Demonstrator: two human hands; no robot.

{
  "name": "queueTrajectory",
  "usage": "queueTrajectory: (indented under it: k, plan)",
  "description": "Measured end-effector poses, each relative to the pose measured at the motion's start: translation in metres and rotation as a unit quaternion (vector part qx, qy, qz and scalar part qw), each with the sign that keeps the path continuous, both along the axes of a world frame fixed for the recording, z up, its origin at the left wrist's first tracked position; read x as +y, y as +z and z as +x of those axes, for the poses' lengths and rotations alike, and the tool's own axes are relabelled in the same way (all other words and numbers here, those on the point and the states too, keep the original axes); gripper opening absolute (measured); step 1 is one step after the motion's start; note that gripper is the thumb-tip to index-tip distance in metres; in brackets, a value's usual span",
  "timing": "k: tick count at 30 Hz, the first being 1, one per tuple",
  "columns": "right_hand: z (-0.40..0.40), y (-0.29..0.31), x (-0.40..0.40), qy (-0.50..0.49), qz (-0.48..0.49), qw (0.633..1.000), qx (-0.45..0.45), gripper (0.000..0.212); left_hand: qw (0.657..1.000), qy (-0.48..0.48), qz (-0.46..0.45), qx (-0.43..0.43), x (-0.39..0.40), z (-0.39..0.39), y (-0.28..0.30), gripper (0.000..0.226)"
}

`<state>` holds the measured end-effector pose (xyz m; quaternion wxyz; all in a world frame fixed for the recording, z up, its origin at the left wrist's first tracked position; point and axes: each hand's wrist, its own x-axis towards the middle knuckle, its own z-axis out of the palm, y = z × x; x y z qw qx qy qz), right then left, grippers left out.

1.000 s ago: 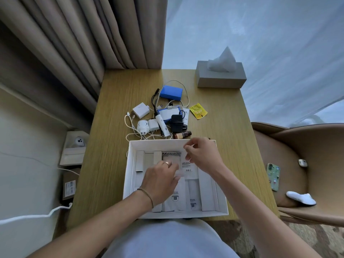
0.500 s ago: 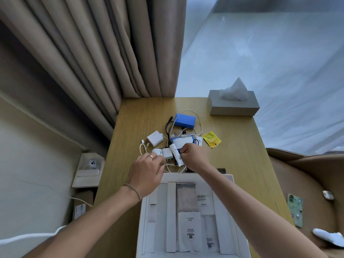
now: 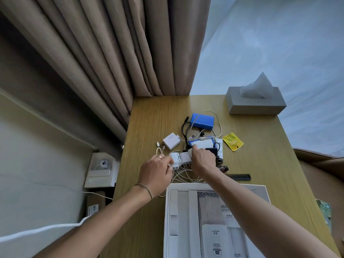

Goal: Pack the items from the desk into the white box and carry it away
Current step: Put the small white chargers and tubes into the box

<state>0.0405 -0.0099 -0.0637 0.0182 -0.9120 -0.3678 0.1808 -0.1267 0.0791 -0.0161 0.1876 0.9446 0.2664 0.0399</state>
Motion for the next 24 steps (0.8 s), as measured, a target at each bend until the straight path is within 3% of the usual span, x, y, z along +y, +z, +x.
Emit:
queueTrajectory:
  k: [4, 9, 17, 24]
  plan:
    - [0.004, 0.001, 0.0, -0.026, 0.021, 0.999, 0.027, 0.029, 1.0, -0.011, -0.008, 0.02, 0.011, 0.015, -0.01, 0.015]
    - [0.006, 0.018, -0.013, -0.118, 0.133, 0.979, 0.099, 0.049, 0.996, -0.025, -0.028, 0.076, 0.026, 0.041, -0.029, 0.024]
    - [-0.005, 0.061, -0.047, -0.225, 0.286, 0.896, 0.255, 0.029, 0.953, -0.121, 0.011, 0.276, 0.035, 0.077, -0.057, 0.079]
    - [-0.013, 0.076, -0.074, -0.261, 0.322, 0.847, 0.332, 0.022, 0.961, -0.118, 0.02, 0.25, 0.039, 0.082, -0.066, 0.072]
